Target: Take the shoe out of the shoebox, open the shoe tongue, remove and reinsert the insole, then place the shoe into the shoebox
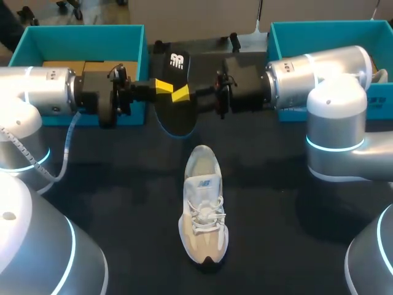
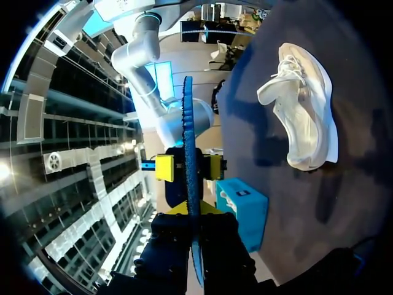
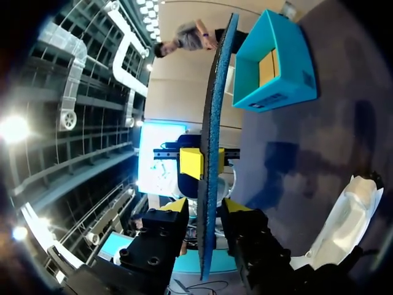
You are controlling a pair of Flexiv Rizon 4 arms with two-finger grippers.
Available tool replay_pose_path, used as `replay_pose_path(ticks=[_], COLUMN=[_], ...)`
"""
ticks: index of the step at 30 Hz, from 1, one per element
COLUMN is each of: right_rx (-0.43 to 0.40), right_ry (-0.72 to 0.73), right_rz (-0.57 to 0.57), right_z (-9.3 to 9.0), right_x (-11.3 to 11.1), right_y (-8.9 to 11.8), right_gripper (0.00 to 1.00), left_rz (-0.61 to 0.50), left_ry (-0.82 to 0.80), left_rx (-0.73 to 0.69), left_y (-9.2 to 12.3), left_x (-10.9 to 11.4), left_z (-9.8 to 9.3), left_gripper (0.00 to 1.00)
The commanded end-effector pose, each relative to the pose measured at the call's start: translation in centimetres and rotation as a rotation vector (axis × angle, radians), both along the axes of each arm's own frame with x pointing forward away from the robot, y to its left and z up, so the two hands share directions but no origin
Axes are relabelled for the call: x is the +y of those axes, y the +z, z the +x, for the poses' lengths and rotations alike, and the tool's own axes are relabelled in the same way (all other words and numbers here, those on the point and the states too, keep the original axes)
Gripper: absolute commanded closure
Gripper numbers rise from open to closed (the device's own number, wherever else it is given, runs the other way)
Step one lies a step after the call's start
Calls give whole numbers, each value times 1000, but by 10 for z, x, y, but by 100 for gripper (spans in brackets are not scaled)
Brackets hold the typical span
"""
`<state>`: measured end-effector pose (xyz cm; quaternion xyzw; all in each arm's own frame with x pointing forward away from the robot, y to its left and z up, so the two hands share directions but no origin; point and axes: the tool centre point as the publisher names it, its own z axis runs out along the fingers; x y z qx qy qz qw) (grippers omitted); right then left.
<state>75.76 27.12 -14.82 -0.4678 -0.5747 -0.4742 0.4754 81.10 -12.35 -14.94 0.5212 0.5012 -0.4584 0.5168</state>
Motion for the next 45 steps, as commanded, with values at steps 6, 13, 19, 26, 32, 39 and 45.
replay_pose_path(ticks=[6, 13, 19, 26, 32, 39, 45], right_rx=[5, 6, 16, 18, -8, -128, -153], right_ry=[-10, -12, -14, -19, -36, -37, -36], right_rz=[-3, -6, -13, -11, -5, 8, 19], right_z=[0, 3, 7, 6, 5, 12, 13], right_x=[0, 0, 0, 0, -8, -20, -23], right_y=[-2, -1, -3, -4, -5, -8, -9], right_gripper=[75, 73, 100, 100, 100, 100, 100], left_rz=[-2, -2, -2, -1, 35, 236, 376], left_ry=[2, 2, 2, 0, -30, -23, 37], left_rx=[-2, -2, -2, -2, 129, 395, 229], left_y=[-1, -1, -1, -1, 4, -14, -17], left_x=[-1, -1, -1, -1, 13, 36, 39], left_z=[0, 0, 0, 0, -6, -12, -21], left_gripper=[100, 100, 100, 0, 0, 0, 0])
